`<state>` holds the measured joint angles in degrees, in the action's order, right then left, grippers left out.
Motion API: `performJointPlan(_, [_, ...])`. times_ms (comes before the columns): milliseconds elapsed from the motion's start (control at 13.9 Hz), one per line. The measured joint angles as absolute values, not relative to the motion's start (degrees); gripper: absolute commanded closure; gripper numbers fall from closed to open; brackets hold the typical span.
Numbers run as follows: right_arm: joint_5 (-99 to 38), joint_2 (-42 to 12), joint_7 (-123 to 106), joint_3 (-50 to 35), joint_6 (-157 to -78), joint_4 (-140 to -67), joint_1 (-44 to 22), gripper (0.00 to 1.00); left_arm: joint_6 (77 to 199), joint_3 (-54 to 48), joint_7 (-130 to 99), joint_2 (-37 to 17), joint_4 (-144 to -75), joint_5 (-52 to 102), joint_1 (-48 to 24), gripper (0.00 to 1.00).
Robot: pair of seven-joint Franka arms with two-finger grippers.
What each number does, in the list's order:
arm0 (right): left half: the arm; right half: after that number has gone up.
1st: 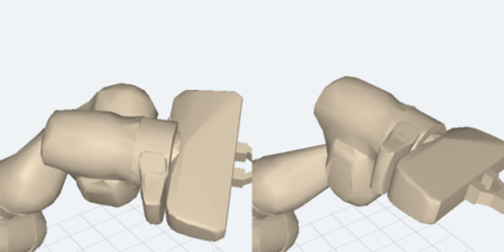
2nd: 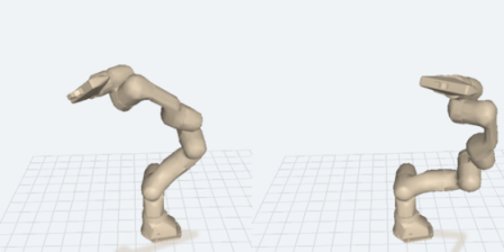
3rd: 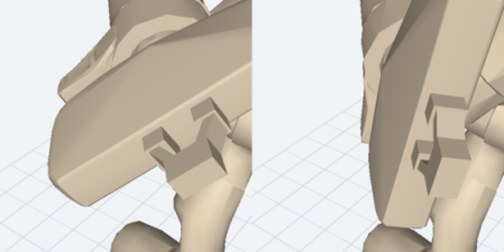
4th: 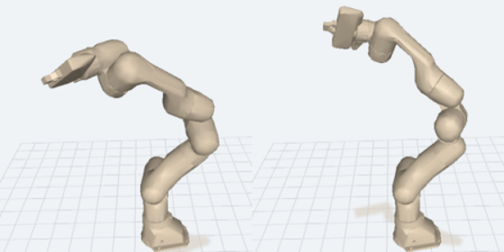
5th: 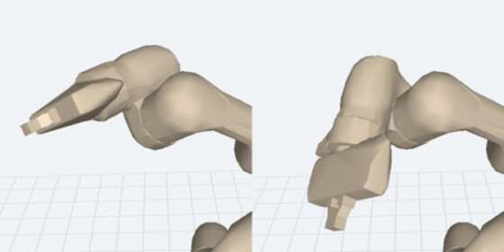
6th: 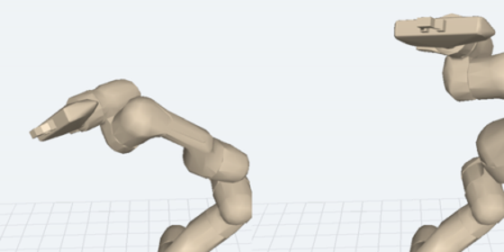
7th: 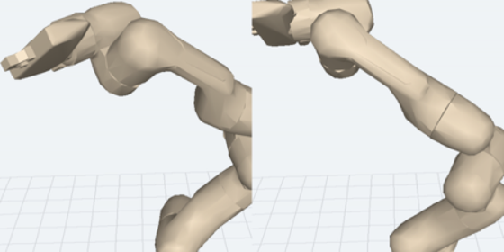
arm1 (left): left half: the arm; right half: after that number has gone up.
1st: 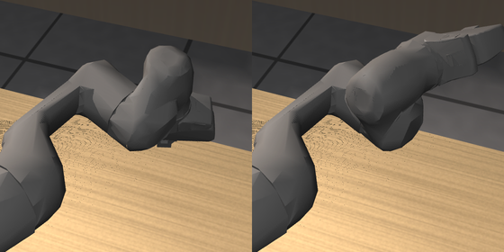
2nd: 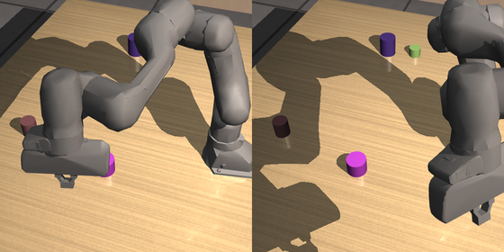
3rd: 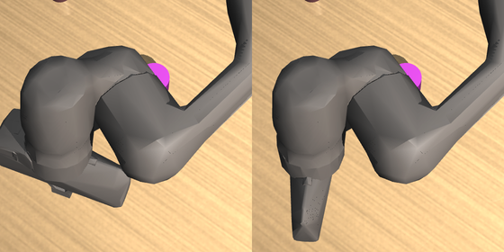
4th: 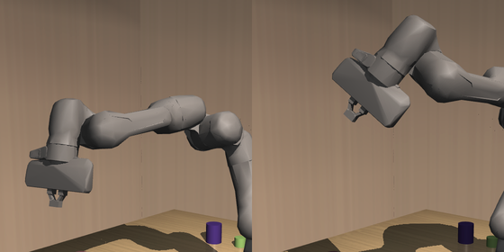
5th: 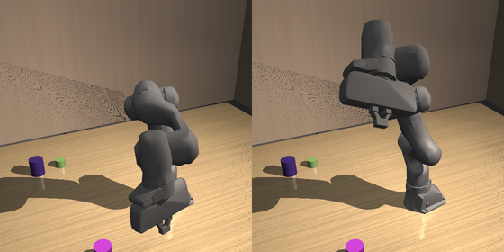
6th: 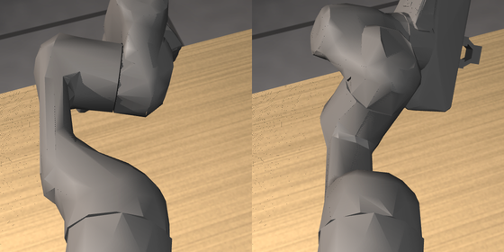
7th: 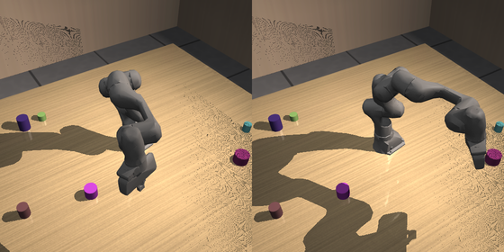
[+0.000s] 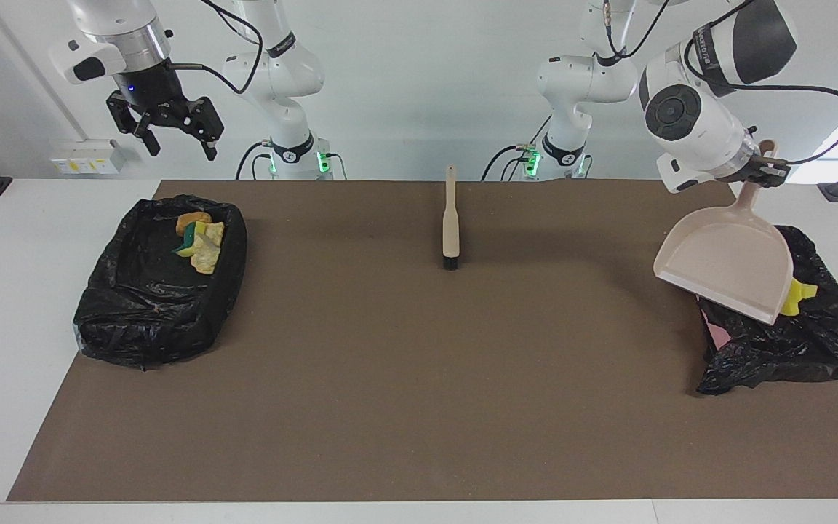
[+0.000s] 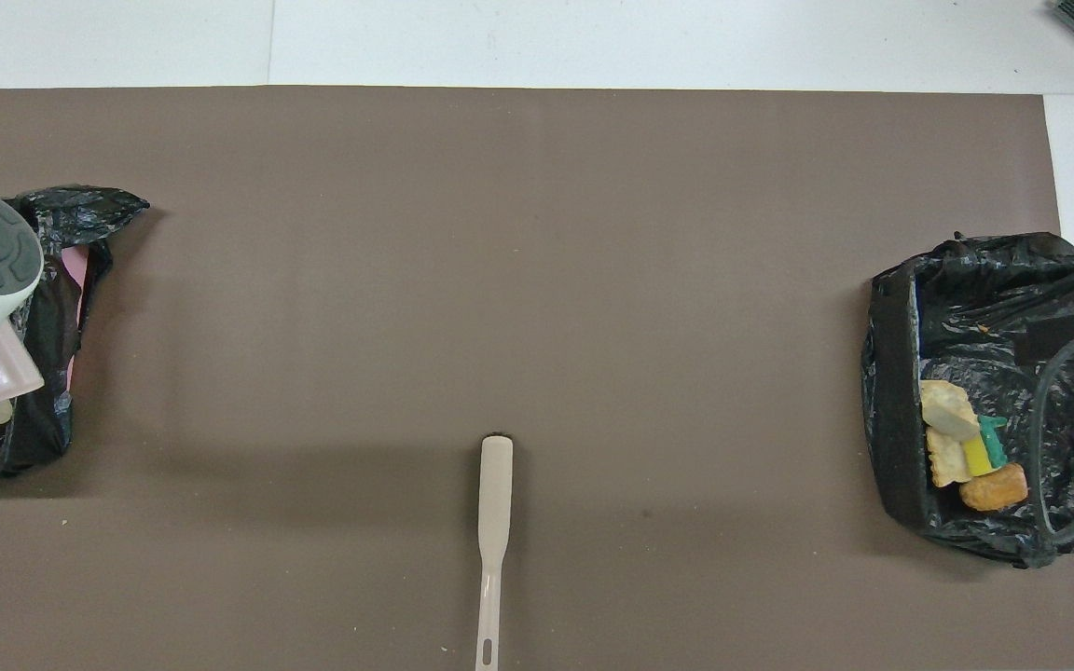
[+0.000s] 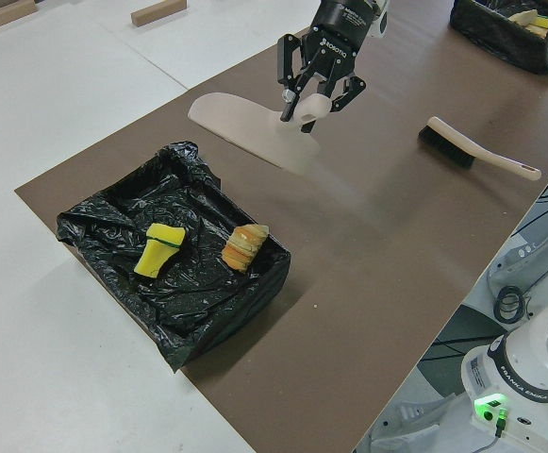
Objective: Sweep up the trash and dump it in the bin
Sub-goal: 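Lift the empty dustpan out of the bag with the left gripper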
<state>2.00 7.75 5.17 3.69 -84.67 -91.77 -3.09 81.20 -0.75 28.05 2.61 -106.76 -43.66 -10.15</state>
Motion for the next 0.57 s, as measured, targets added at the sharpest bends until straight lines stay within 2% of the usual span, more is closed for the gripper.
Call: performJointPlan(574, [2.0, 7.8, 5.2, 3.7, -84.7, -92.0, -3.2, 0.00, 83.0, -1.1, 6.0, 2.9, -105.9, -15.4, -11.8, 1.00])
